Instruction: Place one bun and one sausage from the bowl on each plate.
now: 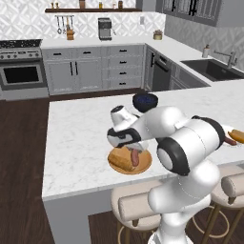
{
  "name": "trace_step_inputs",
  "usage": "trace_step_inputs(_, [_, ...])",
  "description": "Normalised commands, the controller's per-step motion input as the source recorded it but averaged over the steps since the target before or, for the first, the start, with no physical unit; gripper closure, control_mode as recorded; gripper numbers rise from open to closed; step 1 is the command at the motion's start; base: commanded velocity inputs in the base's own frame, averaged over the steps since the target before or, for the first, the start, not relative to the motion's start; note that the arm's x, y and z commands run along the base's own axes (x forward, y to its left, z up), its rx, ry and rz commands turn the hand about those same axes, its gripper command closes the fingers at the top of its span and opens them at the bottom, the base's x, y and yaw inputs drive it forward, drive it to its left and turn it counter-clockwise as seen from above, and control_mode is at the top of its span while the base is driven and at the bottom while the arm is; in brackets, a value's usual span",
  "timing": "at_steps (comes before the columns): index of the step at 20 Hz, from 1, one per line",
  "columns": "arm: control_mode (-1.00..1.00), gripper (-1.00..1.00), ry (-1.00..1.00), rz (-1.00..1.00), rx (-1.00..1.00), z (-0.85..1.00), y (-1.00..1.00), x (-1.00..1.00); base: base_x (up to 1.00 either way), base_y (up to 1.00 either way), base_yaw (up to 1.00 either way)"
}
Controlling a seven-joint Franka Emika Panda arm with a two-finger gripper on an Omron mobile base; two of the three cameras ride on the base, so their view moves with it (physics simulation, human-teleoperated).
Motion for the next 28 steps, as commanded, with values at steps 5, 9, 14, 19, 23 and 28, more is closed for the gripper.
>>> trace_step_inputs(5, [-1.00, 1.00, 0.09, 0.17, -0.01, 0.01, 0.00, 0.00, 0.00, 0.00, 0.00])
trace_step_inputs(9, [-1.00, 1.00, 0.07, 0.20, 0.00, 0.00, 0.00, 0.00, 0.00, 0.00, 0.00])
trace_step_inputs(14, [-1.00, 1.00, 0.04, 0.21, 0.00, -0.10, 0.00, 0.01, 0.00, 0.00, 0.00])
trace_step_inputs(19, [-1.00, -1.00, 0.00, 0.15, 0.00, -0.11, 0.04, 0.00, 0.00, 0.00, 0.00])
trace_step_inputs(23, [-1.00, -1.00, 0.00, 0.01, 0.03, -0.03, 0.00, 0.00, 0.00, 0.00, 0.00])
trace_step_inputs(28, [-1.00, -1.00, -0.03, 0.02, 0.05, 0.00, -0.03, 0.00, 0.00, 0.00, 0.00])
